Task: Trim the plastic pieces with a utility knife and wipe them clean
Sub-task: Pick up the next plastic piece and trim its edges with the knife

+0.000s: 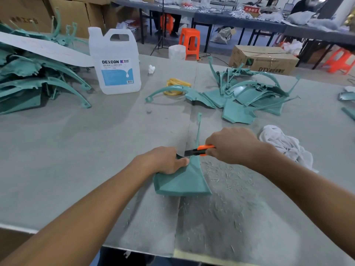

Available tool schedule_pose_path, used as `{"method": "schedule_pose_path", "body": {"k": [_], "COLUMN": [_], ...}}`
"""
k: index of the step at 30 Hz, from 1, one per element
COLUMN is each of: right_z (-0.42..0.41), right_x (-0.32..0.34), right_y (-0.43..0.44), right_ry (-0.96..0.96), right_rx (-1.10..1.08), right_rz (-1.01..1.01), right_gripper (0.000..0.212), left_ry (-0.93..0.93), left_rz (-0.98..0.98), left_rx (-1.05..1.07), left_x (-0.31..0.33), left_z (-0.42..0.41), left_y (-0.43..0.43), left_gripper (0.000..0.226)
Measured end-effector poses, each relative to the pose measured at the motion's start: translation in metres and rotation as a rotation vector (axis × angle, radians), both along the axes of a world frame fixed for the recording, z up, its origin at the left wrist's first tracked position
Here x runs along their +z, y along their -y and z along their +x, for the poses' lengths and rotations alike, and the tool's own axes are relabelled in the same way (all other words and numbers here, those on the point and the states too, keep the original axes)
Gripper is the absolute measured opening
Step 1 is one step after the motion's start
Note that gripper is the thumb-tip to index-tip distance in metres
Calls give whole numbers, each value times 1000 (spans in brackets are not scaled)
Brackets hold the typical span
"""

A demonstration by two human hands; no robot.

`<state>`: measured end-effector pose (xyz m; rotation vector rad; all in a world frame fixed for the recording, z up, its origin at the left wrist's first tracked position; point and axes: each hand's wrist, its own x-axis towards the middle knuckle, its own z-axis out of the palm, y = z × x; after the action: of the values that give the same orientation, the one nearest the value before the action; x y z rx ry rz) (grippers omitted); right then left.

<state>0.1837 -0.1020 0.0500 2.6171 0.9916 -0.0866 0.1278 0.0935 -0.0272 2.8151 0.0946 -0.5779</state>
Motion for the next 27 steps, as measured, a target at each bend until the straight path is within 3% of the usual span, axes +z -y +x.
{"method": "schedule_pose_path", "body": {"k": [6, 13, 16, 19, 23, 25, 27], "right_z": [59, 75, 59, 42, 31, 29, 27], "right_x": [-6, -47, -54, -51, -49, -52, -56], "right_y": [3, 4, 11, 18, 19, 20, 23], "right_ry": [160, 390, 255, -43, -245, -310, -402], "right_rx": [-59, 67, -55, -257, -404, -443, -496], "right_rz": [54, 208, 519, 931, 921, 955, 1119], "right_gripper": [32, 31, 31, 36, 52, 42, 28], "left_ry": [-22, -43, -32, -17, -1, 23, 85], "left_rz": [-25, -26, -47, 0, 211, 285, 342], "left_rx": [19, 52, 47, -58, -140, -149, -158], "left_x": [0, 3, 3, 5, 25, 38, 45], "left_z": [1, 1, -3, -13, -26, -30, -35], "left_y": [-1, 0, 0, -1, -9, -11, -4], "left_gripper": [55, 61, 53, 52, 55, 59, 58]}}
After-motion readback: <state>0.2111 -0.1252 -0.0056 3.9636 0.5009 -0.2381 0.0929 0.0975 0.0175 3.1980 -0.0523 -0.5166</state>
